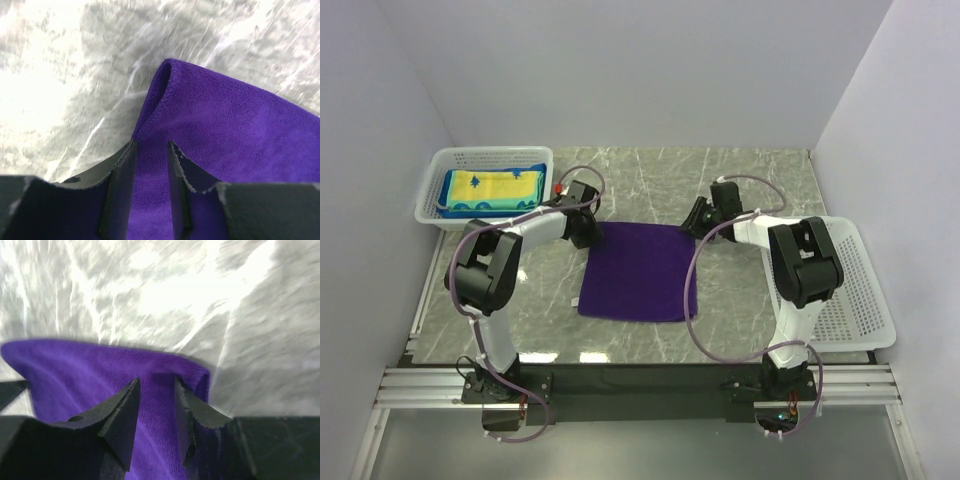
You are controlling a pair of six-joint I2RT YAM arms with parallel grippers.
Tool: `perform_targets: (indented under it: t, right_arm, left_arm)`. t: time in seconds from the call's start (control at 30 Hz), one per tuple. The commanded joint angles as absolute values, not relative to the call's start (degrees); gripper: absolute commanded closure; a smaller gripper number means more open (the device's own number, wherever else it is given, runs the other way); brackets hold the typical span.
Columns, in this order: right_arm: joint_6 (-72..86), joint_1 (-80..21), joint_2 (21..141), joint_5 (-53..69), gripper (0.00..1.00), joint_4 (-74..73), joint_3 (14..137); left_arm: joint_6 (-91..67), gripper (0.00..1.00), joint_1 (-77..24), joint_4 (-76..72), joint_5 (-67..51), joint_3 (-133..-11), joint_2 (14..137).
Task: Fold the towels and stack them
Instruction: Fold the towel
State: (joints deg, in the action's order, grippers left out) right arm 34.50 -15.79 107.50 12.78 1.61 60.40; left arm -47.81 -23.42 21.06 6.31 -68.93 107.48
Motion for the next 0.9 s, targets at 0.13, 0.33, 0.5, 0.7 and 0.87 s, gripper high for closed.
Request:
perform_targets:
  t: [0.13, 0.33, 0.5, 0.7, 0.87]
  right_arm:
    - [40.5, -9.2, 113.5, 12.8, 0.59, 2.9, 63.5]
    - [40.0, -9.0, 112.8, 13.4, 0.59, 2.5, 64.5]
    - [36.7, -9.1, 109.4, 14.9, 0.59, 1.1, 65.6]
    - [30.7, -12.8, 102.1, 12.1, 0.57, -4.6, 66.9]
    - [25.3, -19.3, 95.7, 5.5, 0.54, -12.9, 66.4]
  left_arm:
    - [-49.0, 0.64, -20.3, 19.3, 5.8, -67.6, 110.5]
    - [-49.4, 0.63, -19.3, 20.7, 5.1, -67.1, 109.9]
    - [-48.3, 0.56, -19.3, 21.7, 2.9, -69.5, 106.6]
    - [-47.5, 0.45, -20.2, 25.7, 1.5, -72.7, 100.8]
    - [-47.9, 0.35, -21.7, 27.8, 3.5, -69.1, 92.7]
